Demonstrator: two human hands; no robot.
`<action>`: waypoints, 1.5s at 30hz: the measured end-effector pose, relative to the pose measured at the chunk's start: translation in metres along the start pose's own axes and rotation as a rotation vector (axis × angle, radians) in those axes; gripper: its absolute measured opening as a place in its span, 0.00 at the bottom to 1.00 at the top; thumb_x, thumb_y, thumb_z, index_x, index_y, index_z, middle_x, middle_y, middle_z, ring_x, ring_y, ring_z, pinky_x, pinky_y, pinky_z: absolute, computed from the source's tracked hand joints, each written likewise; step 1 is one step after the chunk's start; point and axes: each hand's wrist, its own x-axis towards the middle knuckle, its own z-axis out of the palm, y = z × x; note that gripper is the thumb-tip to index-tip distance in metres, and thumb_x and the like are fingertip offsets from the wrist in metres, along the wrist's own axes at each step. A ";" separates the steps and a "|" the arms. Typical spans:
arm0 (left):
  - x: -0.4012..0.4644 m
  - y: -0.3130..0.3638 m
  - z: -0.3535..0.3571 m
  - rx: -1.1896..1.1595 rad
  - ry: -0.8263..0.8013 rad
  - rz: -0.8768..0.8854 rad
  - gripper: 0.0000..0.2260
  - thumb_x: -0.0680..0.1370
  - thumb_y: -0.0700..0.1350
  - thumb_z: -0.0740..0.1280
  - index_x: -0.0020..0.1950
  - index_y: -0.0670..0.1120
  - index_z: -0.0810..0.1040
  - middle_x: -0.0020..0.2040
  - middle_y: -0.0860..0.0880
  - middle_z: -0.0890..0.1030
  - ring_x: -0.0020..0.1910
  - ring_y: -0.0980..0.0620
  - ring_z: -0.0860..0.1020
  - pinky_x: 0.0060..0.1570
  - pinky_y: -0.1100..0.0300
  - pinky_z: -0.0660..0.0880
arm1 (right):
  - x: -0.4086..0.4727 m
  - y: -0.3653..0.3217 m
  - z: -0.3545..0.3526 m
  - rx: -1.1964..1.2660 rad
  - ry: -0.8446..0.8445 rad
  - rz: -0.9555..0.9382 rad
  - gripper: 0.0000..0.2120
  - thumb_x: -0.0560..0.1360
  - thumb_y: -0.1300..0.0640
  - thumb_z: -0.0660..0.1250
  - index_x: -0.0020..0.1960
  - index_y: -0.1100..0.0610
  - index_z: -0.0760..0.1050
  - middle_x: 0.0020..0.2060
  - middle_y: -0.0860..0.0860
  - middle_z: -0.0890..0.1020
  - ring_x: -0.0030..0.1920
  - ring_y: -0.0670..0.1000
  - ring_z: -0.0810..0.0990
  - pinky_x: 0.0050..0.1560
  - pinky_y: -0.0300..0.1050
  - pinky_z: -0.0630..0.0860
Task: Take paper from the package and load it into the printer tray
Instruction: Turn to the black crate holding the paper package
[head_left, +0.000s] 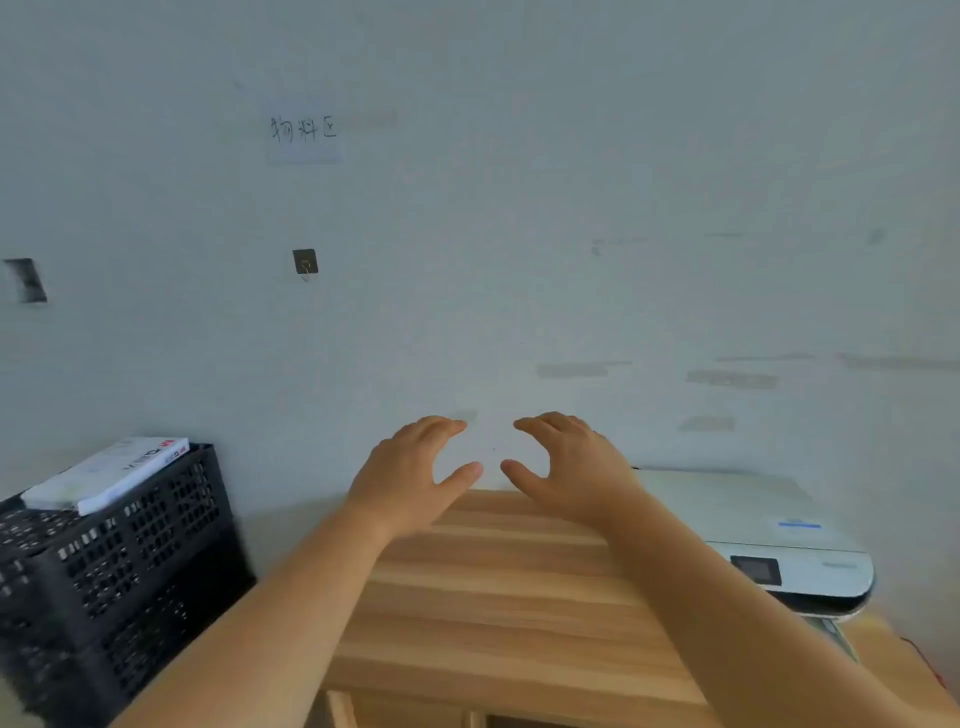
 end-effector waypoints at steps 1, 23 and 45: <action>-0.006 -0.013 -0.007 -0.014 -0.004 -0.008 0.26 0.77 0.62 0.60 0.73 0.55 0.65 0.73 0.57 0.67 0.71 0.56 0.64 0.69 0.54 0.63 | 0.003 -0.014 0.008 0.015 -0.006 -0.008 0.27 0.74 0.37 0.61 0.70 0.47 0.69 0.65 0.45 0.75 0.66 0.49 0.71 0.61 0.48 0.71; -0.101 -0.287 -0.074 0.025 -0.027 -0.319 0.25 0.78 0.62 0.59 0.73 0.54 0.65 0.73 0.55 0.66 0.71 0.55 0.64 0.68 0.58 0.60 | 0.102 -0.222 0.208 0.228 -0.280 -0.163 0.27 0.74 0.38 0.62 0.69 0.47 0.69 0.63 0.47 0.76 0.64 0.50 0.73 0.60 0.50 0.74; -0.192 -0.563 -0.145 0.037 0.085 -0.619 0.26 0.76 0.65 0.58 0.71 0.56 0.67 0.71 0.56 0.69 0.71 0.55 0.65 0.70 0.49 0.63 | 0.198 -0.465 0.399 0.358 -0.480 -0.343 0.27 0.76 0.38 0.62 0.71 0.48 0.68 0.68 0.48 0.73 0.67 0.50 0.71 0.63 0.48 0.71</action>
